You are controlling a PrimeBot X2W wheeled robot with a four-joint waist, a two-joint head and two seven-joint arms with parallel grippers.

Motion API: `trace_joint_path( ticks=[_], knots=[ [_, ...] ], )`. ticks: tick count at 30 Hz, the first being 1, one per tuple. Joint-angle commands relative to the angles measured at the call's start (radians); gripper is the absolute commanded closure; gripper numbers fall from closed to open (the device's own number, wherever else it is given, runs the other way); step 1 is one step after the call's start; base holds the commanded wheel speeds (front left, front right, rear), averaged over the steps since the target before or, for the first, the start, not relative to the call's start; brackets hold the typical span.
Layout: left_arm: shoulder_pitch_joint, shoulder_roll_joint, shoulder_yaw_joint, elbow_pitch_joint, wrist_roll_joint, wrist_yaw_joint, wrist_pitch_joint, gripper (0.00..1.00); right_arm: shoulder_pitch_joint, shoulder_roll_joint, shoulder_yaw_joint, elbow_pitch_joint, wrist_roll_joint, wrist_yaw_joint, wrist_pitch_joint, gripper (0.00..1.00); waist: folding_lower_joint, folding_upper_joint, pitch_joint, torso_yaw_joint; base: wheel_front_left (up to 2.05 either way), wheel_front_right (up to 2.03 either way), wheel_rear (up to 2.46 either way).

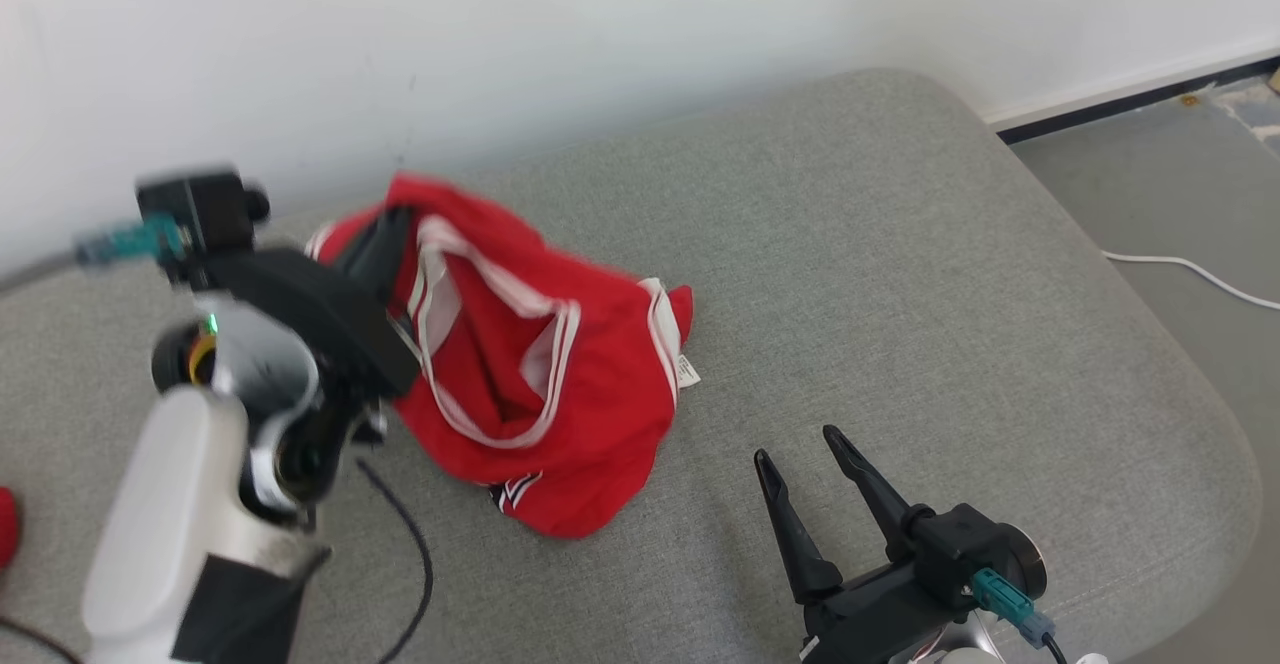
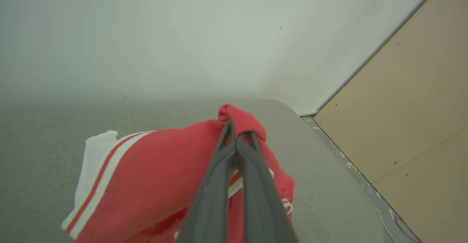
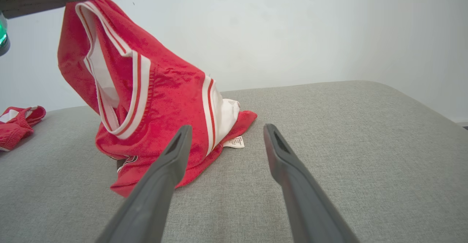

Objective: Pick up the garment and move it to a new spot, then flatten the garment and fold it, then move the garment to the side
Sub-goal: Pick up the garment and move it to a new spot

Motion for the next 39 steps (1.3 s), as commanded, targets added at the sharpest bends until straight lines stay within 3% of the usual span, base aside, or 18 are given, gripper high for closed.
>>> trace_joint_path(
  ticks=[1,5,6,7,8,14,22,27,30,35,39],
  knots=[
    [0.028,-0.001,-0.003,0.033,0.018,-0.006,-0.033,1.00,0.008,0.000,-0.002,-0.003,-0.004,0.000,-0.003,0.00,0.0000,0.0000,0.013,-0.002,0.00,0.00,0.00],
    [0.082,-0.013,-0.012,0.177,0.064,-0.013,-0.152,1.00,0.005,0.000,0.002,-0.013,-0.009,0.000,0.006,0.00,0.0000,0.0000,0.024,0.004,0.00,0.00,0.00],
    [0.091,-0.016,-0.013,0.209,0.071,-0.014,-0.185,0.75,0.005,0.000,0.002,-0.015,-0.010,0.000,0.008,0.00,0.0000,0.0000,0.024,0.007,0.00,0.00,0.00],
    [0.099,-0.021,-0.019,0.238,0.083,-0.016,-0.214,0.07,0.007,0.000,-0.001,-0.016,-0.010,0.000,0.008,0.00,0.0000,0.0000,0.023,0.011,0.00,0.00,0.00],
    [0.105,-0.026,-0.022,0.266,0.093,-0.014,-0.242,0.00,0.010,0.000,-0.003,-0.017,-0.015,0.000,0.010,0.00,0.0000,0.0000,0.021,0.017,0.00,0.00,0.00],
    [0.152,-0.040,-0.033,0.318,0.116,-0.042,-0.410,0.00,0.028,0.000,-0.023,-0.030,-0.030,0.000,0.026,0.00,0.0000,0.0000,-0.009,0.052,0.00,0.00,0.00],
    [0.323,-0.016,-0.019,0.178,0.169,-0.037,-0.615,0.00,0.088,0.000,-0.087,-0.067,-0.062,0.000,0.053,0.00,0.0000,0.0000,-0.064,0.139,0.00,0.00,0.00],
    [0.484,0.000,0.021,0.026,0.250,0.007,-0.646,0.00,0.132,0.000,-0.131,-0.107,-0.085,0.000,0.073,0.00,0.0000,0.0000,-0.089,0.196,0.00,0.00,0.00],
    [0.592,-0.019,0.070,-0.090,0.306,0.043,-0.647,0.00,0.160,0.000,-0.158,-0.127,-0.101,0.000,0.088,0.00,0.0000,0.0000,-0.101,0.225,0.00,0.00,0.00],
    [0.709,-0.052,0.120,-0.176,0.376,0.052,-0.647,0.00,0.194,0.000,-0.199,-0.142,-0.120,0.000,0.098,0.00,0.0000,0.0000,-0.112,0.260,0.00,0.00,0.00],
    [0.785,-0.067,0.149,-0.209,0.437,0.022,-0.647,0.00,0.215,0.000,-0.228,-0.140,-0.133,0.000,0.099,0.00,0.0000,0.0000,-0.117,0.279,0.00,0.00,0.00]
  ],
)
